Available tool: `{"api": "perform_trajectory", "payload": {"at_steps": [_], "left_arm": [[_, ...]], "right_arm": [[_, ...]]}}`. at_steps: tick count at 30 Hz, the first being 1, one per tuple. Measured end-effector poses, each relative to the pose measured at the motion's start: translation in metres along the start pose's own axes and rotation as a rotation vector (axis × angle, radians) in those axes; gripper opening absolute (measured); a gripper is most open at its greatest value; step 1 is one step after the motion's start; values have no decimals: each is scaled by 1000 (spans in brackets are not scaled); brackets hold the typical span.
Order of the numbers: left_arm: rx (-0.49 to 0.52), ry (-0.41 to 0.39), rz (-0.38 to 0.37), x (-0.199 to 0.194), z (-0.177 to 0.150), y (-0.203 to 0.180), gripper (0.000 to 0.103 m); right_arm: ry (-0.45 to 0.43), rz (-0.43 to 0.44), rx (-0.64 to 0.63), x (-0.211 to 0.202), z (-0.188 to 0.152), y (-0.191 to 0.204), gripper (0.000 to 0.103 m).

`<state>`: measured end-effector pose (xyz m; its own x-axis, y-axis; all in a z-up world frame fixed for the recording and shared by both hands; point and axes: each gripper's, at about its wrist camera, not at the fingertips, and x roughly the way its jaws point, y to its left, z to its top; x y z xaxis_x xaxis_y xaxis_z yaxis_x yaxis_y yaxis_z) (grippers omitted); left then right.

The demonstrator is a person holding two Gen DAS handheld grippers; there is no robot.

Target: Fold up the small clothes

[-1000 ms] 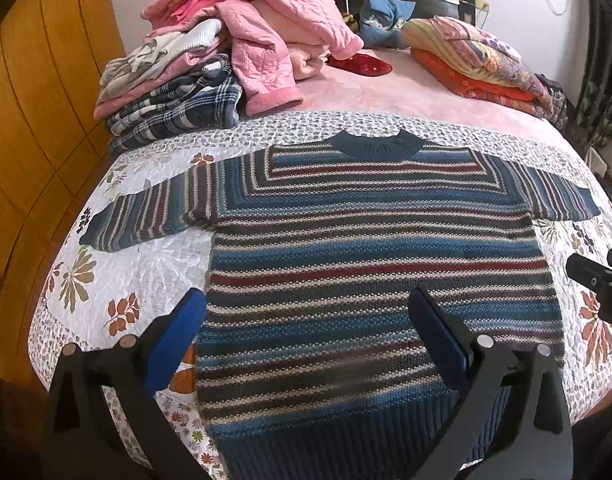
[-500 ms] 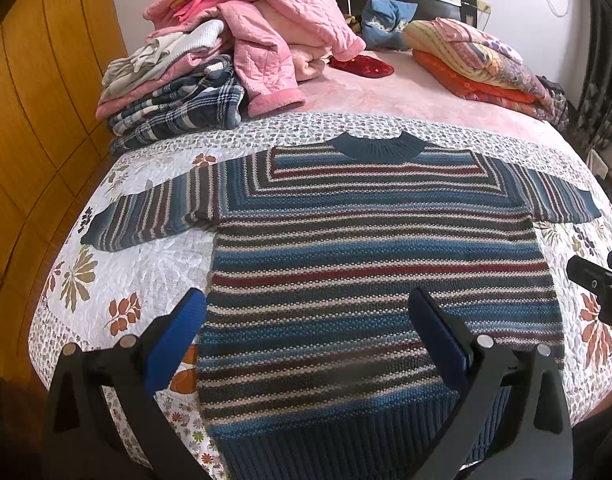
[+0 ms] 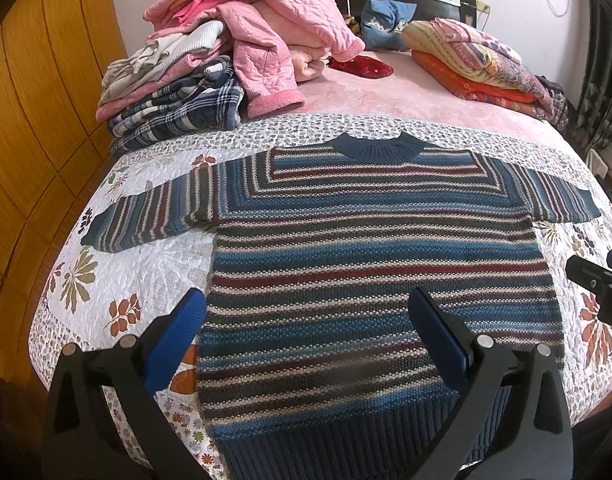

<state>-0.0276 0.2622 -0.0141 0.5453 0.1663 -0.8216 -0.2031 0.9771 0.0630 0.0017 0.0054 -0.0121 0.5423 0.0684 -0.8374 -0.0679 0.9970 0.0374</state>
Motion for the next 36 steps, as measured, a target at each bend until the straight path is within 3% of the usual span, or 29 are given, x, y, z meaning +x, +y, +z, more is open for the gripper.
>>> {"api": "perform_trajectory", "payload": {"at_steps": [11, 15, 18, 25, 30, 31, 36], "left_arm": [[-2, 0, 1, 0, 0, 0, 100], [-5, 10, -21, 4, 0, 3, 100], [-6, 29, -29, 13, 1, 2, 100], [9, 30, 56, 33, 19, -8, 100], [-24, 23, 25, 48, 46, -33, 100], [-21, 21, 23, 52, 51, -40, 100], [-14, 12, 3, 81, 82, -88, 100]], "right_arm": [[-9, 5, -1, -1, 1, 3, 99], [-17, 84, 1, 2, 12, -4, 99], [8, 66, 26, 10, 26, -19, 99], [77, 20, 173, 41, 62, -88, 99], [145, -35, 167, 86, 95, -147, 99], [164, -70, 193, 99, 102, -168, 99], [227, -85, 335, 140, 116, -243, 99]]}}
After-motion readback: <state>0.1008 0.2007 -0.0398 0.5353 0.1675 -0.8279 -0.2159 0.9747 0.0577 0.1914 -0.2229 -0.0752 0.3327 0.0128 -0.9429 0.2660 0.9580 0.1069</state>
